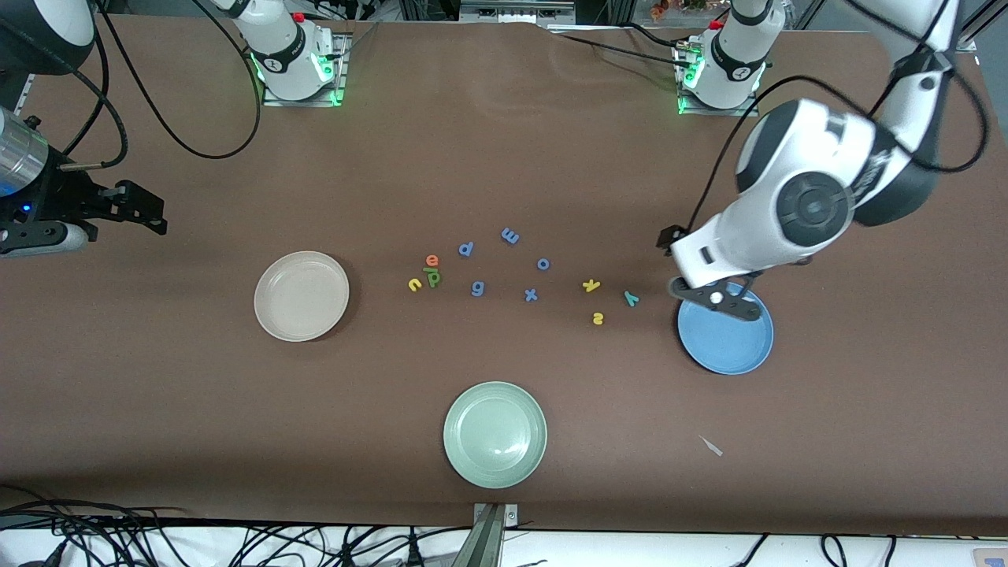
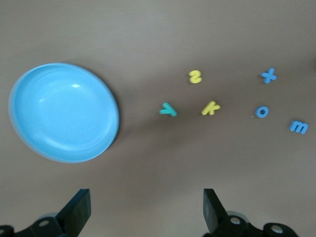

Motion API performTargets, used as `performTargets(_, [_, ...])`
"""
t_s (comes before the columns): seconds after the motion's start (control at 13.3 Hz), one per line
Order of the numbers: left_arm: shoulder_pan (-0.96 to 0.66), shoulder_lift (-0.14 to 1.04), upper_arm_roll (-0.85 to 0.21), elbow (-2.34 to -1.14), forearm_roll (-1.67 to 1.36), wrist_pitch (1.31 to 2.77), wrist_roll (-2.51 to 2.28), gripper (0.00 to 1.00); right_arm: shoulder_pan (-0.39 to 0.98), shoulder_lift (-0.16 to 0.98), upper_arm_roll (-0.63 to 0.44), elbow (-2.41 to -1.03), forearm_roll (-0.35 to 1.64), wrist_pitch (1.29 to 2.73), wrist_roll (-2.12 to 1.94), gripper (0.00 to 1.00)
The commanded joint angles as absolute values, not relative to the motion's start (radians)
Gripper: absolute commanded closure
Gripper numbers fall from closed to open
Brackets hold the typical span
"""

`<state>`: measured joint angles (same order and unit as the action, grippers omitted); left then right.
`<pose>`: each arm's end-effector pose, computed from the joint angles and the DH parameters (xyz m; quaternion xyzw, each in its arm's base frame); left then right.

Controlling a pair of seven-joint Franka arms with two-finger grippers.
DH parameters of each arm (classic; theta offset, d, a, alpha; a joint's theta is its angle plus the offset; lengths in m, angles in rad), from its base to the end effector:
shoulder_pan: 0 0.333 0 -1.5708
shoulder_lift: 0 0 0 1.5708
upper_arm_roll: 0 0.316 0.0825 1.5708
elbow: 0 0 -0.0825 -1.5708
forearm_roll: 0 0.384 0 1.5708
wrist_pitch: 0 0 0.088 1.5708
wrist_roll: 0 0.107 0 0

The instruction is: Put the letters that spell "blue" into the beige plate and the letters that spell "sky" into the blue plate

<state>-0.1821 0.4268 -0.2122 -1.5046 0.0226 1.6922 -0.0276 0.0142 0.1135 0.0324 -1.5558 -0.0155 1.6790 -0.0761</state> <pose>0.6115 -0.2318 0.4085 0.9765 -0.1795 -0.1190 0.0087 0.5965 0.0253 0.5759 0.9980 0.0620 0.0048 0.0059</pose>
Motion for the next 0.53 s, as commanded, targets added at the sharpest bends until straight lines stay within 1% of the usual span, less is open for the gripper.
performTargets(0.0, [-0.250,0.501,-0.207,-1.463,0.029,1.750,-0.002,0.00,0.015,0.149,0.043,-1.545,-0.011,1.663,-0.084,0.00])
performTargets(0.15, [-0.300,0.544,-0.207,-1.477,0.032,1.821,0.059,0.00,0.031,0.164,0.046,-1.549,-0.009,1.628,-0.078,0.00])
performTargets(0.3, [-0.308,0.593,-0.207,-1.489,0.034,1.868,0.138,0.00,0.040,0.181,0.046,-1.548,-0.011,1.620,-0.080,0.00])
performTargets(0.45, [-0.310,0.614,-0.207,-1.550,0.035,1.969,0.198,0.00,0.034,0.190,0.041,-1.542,-0.015,1.618,-0.092,0.00])
